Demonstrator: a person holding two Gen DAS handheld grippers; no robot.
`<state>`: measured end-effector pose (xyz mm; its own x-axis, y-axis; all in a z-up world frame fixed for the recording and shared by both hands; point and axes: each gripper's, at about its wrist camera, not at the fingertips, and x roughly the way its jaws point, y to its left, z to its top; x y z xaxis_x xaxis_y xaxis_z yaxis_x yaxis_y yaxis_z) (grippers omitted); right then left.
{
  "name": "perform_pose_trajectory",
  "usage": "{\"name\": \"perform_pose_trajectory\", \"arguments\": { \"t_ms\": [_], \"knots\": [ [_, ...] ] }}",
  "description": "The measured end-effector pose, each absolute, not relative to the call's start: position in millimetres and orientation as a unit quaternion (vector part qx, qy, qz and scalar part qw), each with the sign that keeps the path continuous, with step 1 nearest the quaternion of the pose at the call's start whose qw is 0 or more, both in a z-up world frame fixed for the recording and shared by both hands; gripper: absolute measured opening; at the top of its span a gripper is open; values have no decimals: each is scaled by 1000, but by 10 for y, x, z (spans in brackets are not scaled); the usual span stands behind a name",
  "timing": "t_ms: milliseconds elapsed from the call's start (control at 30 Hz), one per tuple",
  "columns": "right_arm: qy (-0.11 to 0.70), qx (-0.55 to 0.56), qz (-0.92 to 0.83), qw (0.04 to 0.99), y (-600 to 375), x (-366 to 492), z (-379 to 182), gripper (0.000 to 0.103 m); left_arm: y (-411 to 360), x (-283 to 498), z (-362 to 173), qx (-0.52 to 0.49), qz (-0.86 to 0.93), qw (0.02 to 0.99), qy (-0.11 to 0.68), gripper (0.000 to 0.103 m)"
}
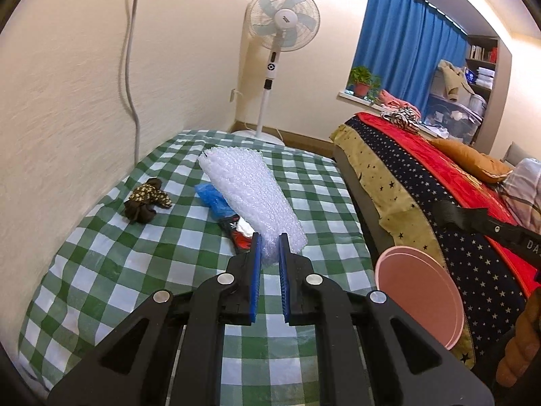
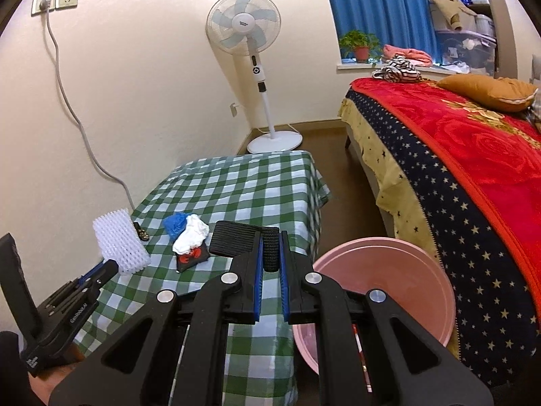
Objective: Collect trash
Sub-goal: 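Carry the foam net and black sponge over the pink bin and release both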
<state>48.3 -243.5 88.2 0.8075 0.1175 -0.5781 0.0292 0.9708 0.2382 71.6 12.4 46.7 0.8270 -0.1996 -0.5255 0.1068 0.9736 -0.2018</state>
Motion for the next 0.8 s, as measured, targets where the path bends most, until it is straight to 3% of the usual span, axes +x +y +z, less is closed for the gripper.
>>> {"name": "perform_pose_trajectory", "arguments": {
  "t_ms": [800],
  "knots": [
    [297,140,-55,943,-2907,320,658,9,-309,698,348,-58,-134,947,285,10]
  ]
}}
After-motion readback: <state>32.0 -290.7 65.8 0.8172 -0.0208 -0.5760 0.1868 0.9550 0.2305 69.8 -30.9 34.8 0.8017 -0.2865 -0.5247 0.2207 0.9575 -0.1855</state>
